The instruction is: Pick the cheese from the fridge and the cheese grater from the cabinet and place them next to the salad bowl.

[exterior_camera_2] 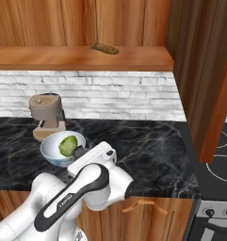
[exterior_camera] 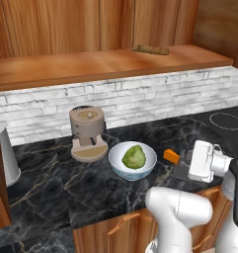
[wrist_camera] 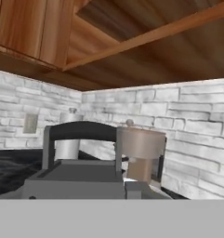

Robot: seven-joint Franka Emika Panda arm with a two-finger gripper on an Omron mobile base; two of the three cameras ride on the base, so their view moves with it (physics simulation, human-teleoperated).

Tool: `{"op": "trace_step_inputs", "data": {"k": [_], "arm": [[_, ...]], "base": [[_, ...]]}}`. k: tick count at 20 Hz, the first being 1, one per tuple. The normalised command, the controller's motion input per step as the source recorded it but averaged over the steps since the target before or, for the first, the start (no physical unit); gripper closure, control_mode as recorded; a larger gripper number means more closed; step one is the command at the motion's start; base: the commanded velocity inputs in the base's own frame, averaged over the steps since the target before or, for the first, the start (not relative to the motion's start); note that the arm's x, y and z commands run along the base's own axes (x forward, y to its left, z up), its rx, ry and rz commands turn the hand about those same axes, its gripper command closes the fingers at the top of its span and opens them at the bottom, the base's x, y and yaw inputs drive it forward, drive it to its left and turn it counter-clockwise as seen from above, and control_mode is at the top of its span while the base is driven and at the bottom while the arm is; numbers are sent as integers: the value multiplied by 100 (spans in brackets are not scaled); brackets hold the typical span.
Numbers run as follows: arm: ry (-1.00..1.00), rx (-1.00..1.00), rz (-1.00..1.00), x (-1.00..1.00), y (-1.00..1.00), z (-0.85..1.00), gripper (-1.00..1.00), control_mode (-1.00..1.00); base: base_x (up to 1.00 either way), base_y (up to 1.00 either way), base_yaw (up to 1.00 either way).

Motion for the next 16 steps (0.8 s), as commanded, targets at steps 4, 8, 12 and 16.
{"op": "trace_step_inputs", "data": {"k": [4, 8, 12, 16], "arm": [[0, 0, 0, 34, 0, -37, 100, -100], [0, 0, 0, 17, -6, -32, 100, -100], [0, 0, 0, 22, -5, -26, 100, -100], [0, 0, 0, 29, 0, -24, 100, -100]], "base": [[0, 0, 0], [0, 0, 0], [0, 0, 0], [0, 0, 0]]}}
